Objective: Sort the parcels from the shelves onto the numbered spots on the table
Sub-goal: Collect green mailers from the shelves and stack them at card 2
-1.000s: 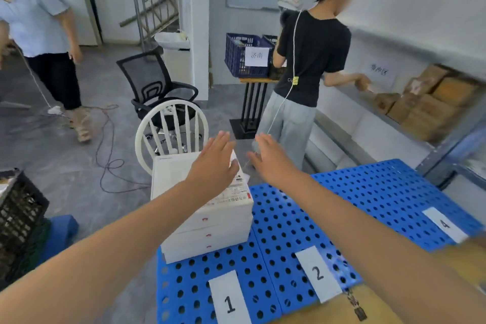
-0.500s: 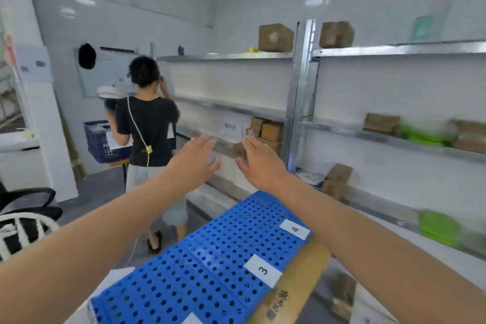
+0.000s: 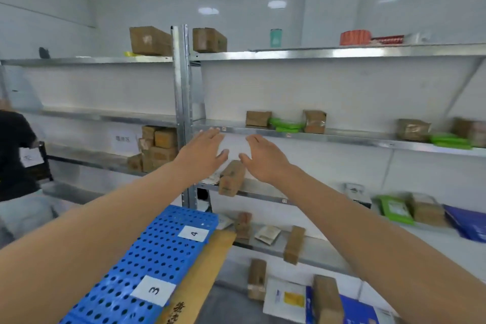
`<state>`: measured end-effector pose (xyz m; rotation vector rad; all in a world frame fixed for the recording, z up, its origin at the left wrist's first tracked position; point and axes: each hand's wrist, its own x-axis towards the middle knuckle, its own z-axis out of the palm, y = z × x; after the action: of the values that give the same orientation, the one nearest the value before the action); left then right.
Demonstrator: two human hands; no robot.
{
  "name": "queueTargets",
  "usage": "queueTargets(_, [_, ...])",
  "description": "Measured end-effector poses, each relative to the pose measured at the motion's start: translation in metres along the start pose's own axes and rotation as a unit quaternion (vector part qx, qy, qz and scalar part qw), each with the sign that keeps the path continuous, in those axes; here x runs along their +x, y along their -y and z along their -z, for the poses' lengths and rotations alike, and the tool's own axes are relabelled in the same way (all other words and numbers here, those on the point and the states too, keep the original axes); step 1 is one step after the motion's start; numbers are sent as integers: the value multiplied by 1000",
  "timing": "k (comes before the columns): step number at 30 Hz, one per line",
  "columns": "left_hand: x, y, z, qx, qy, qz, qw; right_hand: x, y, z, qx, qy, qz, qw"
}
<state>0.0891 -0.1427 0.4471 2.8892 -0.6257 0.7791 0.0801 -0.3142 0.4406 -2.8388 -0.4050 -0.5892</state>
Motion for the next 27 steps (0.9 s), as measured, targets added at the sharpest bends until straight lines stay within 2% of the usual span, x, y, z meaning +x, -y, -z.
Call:
queueTargets(5, [49, -52, -20, -36, -4, -26, 999, -8, -71, 6, -14, 1, -73, 997])
queueTargets(12, [113, -81, -66, -68, -6, -55, 996, 17, -137, 1, -40, 1, -113, 993])
queueTargets(21, [236, -54, -134, -39, -16, -110, 993, 121, -199, -28, -44, 8, -118, 992])
queueTargets(27, [321, -30, -188, -56, 6, -91, 994, 214, -243, -60, -24, 17, -131, 991])
